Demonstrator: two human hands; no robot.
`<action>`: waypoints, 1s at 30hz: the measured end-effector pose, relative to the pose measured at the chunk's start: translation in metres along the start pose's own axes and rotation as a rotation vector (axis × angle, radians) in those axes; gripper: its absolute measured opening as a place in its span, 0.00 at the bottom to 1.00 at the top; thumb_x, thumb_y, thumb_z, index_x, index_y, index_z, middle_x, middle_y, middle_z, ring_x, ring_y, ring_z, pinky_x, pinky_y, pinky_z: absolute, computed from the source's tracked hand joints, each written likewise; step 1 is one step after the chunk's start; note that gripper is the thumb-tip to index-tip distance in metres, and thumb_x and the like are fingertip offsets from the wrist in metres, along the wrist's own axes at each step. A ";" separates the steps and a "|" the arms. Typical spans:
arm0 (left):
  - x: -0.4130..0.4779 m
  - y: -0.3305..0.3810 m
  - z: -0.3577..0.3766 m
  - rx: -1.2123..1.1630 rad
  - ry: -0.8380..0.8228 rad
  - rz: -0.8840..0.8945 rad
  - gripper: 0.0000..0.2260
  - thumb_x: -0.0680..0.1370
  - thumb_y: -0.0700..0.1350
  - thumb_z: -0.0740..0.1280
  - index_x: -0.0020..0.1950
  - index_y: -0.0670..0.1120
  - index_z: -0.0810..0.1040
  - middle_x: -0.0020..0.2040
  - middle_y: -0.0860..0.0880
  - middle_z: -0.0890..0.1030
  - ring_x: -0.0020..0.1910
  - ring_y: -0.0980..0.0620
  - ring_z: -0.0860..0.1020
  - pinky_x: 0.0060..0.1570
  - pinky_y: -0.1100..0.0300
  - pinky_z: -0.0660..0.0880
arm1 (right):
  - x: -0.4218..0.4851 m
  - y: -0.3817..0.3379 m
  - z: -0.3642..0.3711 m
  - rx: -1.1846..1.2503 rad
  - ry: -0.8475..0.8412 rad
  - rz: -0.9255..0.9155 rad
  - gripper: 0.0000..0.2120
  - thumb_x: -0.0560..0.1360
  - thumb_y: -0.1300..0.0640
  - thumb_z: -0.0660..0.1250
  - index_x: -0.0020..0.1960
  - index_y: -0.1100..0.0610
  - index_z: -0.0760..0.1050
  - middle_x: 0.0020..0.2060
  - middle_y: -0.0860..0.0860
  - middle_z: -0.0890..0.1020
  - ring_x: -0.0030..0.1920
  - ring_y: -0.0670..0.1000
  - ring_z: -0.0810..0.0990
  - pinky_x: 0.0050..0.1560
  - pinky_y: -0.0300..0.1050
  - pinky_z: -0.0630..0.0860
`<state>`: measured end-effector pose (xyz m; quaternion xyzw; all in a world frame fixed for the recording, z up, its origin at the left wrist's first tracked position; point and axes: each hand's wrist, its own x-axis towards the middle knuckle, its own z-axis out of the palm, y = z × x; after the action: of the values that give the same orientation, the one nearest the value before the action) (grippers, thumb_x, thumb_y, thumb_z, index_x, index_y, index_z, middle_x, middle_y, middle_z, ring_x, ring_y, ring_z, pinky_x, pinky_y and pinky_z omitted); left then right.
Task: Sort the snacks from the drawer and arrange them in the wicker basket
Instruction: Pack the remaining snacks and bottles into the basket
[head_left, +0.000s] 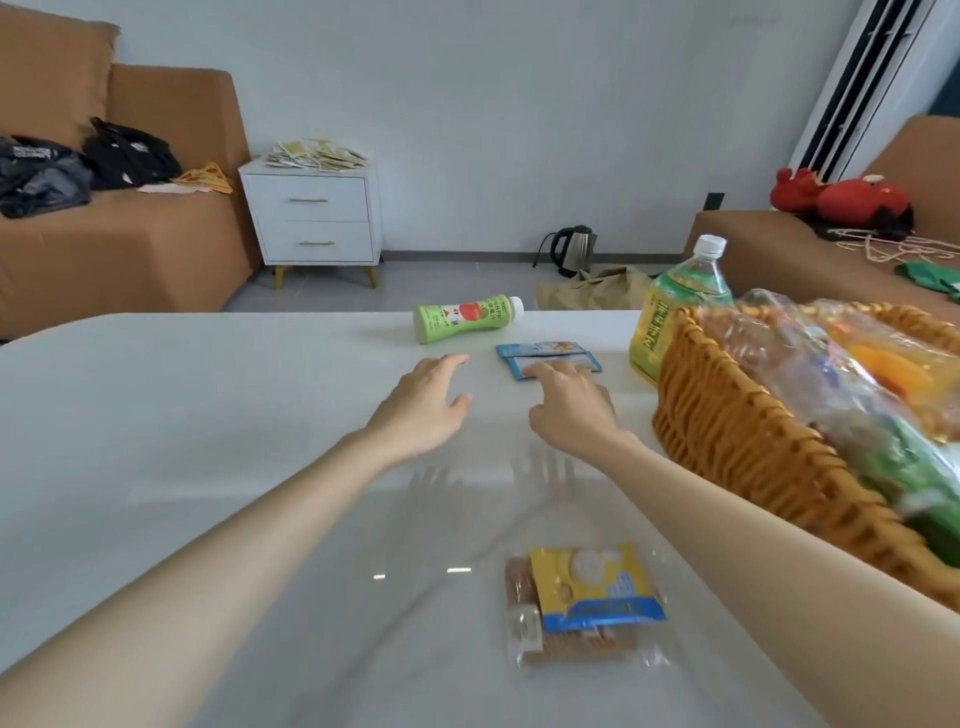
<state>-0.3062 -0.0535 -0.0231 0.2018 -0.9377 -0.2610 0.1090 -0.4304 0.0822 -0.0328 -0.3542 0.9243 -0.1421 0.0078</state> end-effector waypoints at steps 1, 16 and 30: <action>0.014 -0.003 0.002 0.008 -0.013 -0.004 0.23 0.81 0.46 0.59 0.76 0.48 0.60 0.73 0.45 0.64 0.72 0.45 0.64 0.69 0.53 0.63 | 0.013 0.003 0.003 -0.019 -0.011 0.013 0.28 0.73 0.62 0.63 0.72 0.53 0.65 0.69 0.53 0.68 0.68 0.57 0.64 0.60 0.51 0.68; 0.198 -0.055 0.015 0.583 -0.075 0.013 0.32 0.81 0.54 0.59 0.79 0.49 0.45 0.79 0.44 0.47 0.78 0.44 0.44 0.74 0.44 0.46 | 0.137 0.041 0.041 -0.289 -0.341 -0.023 0.38 0.74 0.54 0.62 0.78 0.46 0.46 0.77 0.50 0.53 0.77 0.55 0.47 0.74 0.63 0.44; 0.134 -0.034 0.047 0.379 0.144 -0.178 0.19 0.78 0.46 0.63 0.66 0.42 0.66 0.62 0.42 0.66 0.60 0.41 0.68 0.53 0.50 0.67 | 0.084 0.024 0.038 -0.422 -0.027 -0.212 0.14 0.76 0.61 0.61 0.60 0.56 0.75 0.53 0.53 0.75 0.54 0.55 0.74 0.40 0.45 0.64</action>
<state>-0.4292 -0.1179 -0.0673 0.3188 -0.9383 -0.0734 0.1125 -0.5045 0.0348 -0.0686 -0.4451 0.8909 0.0591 -0.0691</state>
